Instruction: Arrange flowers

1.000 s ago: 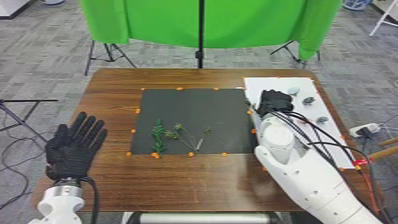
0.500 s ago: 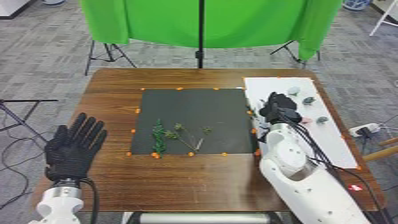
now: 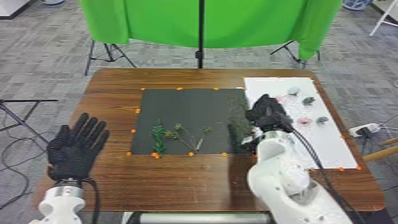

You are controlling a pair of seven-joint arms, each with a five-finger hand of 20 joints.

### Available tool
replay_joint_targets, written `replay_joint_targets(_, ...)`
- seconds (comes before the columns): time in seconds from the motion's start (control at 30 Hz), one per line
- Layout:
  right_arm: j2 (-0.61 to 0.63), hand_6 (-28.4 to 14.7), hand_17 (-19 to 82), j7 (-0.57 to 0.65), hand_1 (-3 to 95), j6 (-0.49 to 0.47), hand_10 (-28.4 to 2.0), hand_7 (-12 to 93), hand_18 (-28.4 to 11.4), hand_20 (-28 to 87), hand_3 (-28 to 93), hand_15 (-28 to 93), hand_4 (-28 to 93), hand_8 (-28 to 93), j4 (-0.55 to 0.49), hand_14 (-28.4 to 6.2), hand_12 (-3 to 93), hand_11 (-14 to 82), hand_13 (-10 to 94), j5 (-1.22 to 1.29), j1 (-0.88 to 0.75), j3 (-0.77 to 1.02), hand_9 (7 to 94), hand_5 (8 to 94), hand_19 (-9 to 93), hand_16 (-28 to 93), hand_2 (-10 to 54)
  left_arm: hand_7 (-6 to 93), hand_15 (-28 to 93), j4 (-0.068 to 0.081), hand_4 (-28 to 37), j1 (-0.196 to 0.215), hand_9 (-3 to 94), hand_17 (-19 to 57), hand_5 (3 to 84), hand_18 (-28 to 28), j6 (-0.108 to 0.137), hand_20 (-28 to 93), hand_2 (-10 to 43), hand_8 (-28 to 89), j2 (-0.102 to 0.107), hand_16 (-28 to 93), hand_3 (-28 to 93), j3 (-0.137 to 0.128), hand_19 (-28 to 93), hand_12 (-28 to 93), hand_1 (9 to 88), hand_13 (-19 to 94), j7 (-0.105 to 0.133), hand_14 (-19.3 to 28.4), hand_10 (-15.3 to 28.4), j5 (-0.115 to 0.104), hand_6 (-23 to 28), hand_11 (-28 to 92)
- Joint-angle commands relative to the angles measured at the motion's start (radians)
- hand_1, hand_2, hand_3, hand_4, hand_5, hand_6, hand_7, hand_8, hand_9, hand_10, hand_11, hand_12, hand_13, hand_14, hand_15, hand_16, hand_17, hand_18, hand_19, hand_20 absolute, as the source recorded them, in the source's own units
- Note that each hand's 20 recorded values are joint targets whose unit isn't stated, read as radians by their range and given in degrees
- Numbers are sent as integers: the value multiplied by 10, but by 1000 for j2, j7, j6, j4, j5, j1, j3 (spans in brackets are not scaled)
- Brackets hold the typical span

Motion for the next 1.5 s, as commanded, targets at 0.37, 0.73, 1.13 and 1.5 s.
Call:
replay_joint_targets(0.37, -141, -30, 425, 22, 508, 44, -142, 408, -284, 673, 843, 742, -205, 174, 76, -153, 459, 296, 731, -64, -75, -90, 856, 783, 932, 321, -95, 87, 338, 6, -283, -2, 380, -85, 444, 141, 20, 103, 135, -92, 10, -82, 784, 21, 352, 76, 288, 274, -15, 161, 155, -3, 101, 196)
replay_joint_targets(0.73, -141, -81, 399, 35, 390, 73, -196, 211, -284, 672, 859, 761, -209, -111, 103, -173, 268, 415, 669, -39, -86, -62, 740, 696, 932, 255, -95, 85, 338, 4, -283, 3, 381, -85, 444, 141, 19, 103, 134, -92, 6, -83, 784, 23, 352, 76, 289, 275, -21, 161, 155, -12, 100, 196)
replay_joint_targets(1.13, -71, -134, 394, -15, 352, 43, -234, 111, -284, 659, 867, 760, -207, -104, 36, -197, 201, 410, 609, -49, -115, -27, 633, 542, 932, 231, -88, 85, 337, 11, -283, -3, 381, -84, 444, 141, 11, 103, 134, -91, 0, -82, 784, 18, 353, 77, 289, 276, -26, 160, 155, -8, 101, 196)
replay_joint_targets(1.5, 137, -74, 335, -265, 311, -97, -226, 260, -272, 602, 839, 752, -209, -117, -125, -196, 209, 383, 580, 129, -190, 33, 661, 719, 932, 242, 9, 84, 337, 9, -283, 7, 380, -84, 441, 141, 2, 104, 134, -91, 0, -82, 782, 8, 354, 78, 290, 275, -24, 161, 154, -3, 100, 196)
